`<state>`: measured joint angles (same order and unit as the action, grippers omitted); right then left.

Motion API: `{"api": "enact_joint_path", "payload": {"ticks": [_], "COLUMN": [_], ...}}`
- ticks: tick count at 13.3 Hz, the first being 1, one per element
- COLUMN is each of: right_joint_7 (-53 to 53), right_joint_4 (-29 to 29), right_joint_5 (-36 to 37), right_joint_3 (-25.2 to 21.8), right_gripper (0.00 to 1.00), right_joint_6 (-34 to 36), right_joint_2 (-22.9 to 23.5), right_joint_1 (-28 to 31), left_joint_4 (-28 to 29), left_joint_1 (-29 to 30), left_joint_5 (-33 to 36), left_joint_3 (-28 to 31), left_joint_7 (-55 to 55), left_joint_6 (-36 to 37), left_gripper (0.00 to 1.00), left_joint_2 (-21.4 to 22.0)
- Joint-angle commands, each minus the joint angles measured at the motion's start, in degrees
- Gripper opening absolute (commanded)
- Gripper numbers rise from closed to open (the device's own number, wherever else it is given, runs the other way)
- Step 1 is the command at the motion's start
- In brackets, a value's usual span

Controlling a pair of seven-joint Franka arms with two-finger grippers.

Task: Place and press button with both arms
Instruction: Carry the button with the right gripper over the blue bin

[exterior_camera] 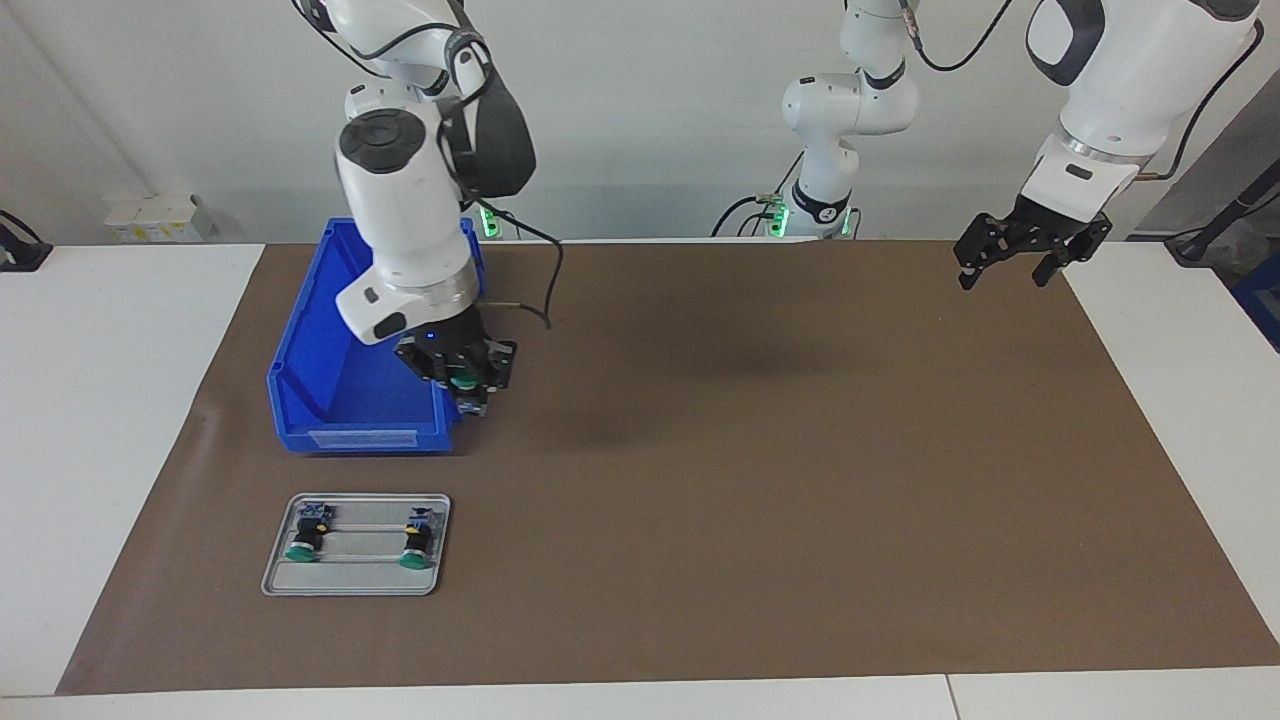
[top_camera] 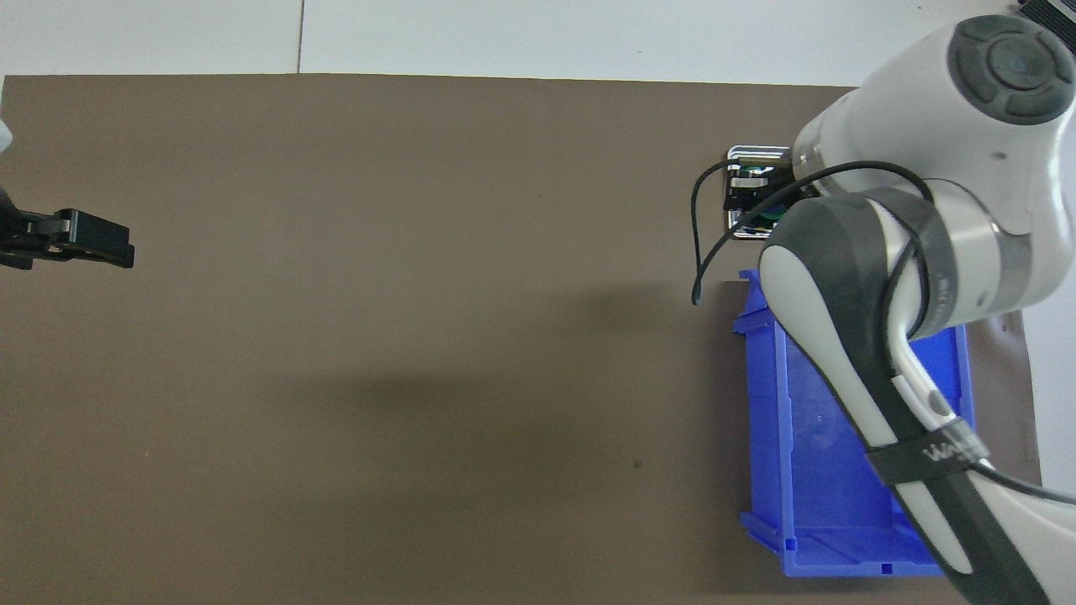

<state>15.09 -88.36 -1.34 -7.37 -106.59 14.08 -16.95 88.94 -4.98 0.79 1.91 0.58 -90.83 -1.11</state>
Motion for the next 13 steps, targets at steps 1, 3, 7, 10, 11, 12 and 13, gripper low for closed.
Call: {"api": "enact_joint_path", "payload": {"ticks": [1,3,7,10,11,12,13], "right_joint_7": [-11.18,-18.56,-22.03,-22.03,-22.03,-22.2,-22.29], "right_joint_4": [-11.44,-21.36,-34.49,-40.99,-43.45,-45.91,-47.59], "right_joint_5": [-0.24,-0.33,-0.85,-1.29,-1.29,-1.38,-1.38], "right_joint_3": [0.86,0.95,0.95,0.95,0.95,0.95,0.95], "right_gripper": [0.0,0.0,0.0,0.0,0.0,0.0,0.0], "right_joint_6": [-2.38,-9.29,-17.59,-20.31,-23.19,-26.27,-28.82], "right_joint_2": [-6.33,-10.28,-15.48,-18.47,-19.26,-19.36,-19.27], "right_joint_1": [6.38,10.52,12.38,12.73,12.73,12.91,13.08], "left_joint_4": [1.93,1.93,1.93,1.93,1.93,1.93,1.93], "left_joint_1": [0.23,0.23,0.23,0.23,0.23,0.23,0.23], "left_joint_5": [0.97,0.97,0.97,0.97,0.97,0.97,0.97], "left_joint_3": [-0.15,-0.15,-0.15,-0.15,-0.15,-0.15,-0.15], "left_joint_7": [-0.4,-0.4,-0.4,-0.4,-0.4,-0.4,-0.4], "left_joint_6": [-0.66,-0.66,-0.66,-0.66,-0.66,-0.66,-0.66], "left_gripper": [1.0,1.0,1.0,1.0,1.0,1.0,1.0], "left_joint_2": [1.55,1.55,1.55,1.55,1.55,1.55,1.55]}}
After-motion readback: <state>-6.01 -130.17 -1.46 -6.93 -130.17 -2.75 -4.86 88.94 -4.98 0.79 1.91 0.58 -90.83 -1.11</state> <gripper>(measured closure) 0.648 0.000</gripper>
